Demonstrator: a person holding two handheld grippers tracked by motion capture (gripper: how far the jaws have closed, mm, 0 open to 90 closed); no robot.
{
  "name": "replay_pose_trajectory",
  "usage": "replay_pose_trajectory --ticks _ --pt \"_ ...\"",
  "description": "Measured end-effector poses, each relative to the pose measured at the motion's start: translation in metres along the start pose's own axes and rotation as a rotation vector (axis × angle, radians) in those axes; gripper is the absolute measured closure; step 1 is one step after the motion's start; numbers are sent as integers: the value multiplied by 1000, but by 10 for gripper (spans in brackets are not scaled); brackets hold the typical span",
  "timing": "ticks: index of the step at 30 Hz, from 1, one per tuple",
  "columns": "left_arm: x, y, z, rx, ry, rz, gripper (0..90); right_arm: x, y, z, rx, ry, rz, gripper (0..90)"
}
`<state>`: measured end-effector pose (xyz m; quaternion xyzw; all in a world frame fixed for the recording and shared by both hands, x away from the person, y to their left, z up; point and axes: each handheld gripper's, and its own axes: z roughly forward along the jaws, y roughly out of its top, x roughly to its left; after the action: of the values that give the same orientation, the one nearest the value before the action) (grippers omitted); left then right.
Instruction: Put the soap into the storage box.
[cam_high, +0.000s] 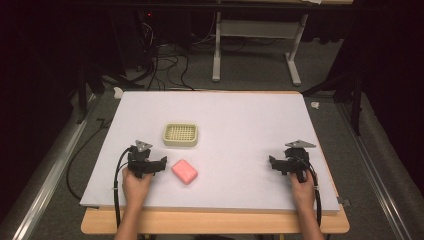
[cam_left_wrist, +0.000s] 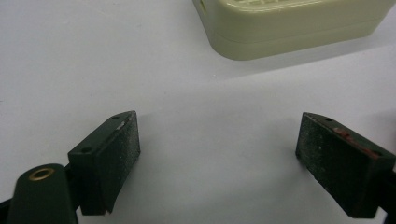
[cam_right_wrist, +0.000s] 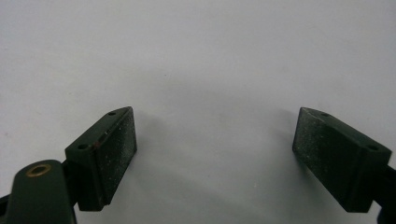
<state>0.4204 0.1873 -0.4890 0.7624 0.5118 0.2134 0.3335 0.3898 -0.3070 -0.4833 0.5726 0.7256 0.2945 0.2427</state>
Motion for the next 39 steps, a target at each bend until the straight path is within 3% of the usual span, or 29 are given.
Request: replay_pose_trajectory --ticks 39 --pt "1 1 0 5 -2 -3 143 0 0 0 -1 0 -1 142"
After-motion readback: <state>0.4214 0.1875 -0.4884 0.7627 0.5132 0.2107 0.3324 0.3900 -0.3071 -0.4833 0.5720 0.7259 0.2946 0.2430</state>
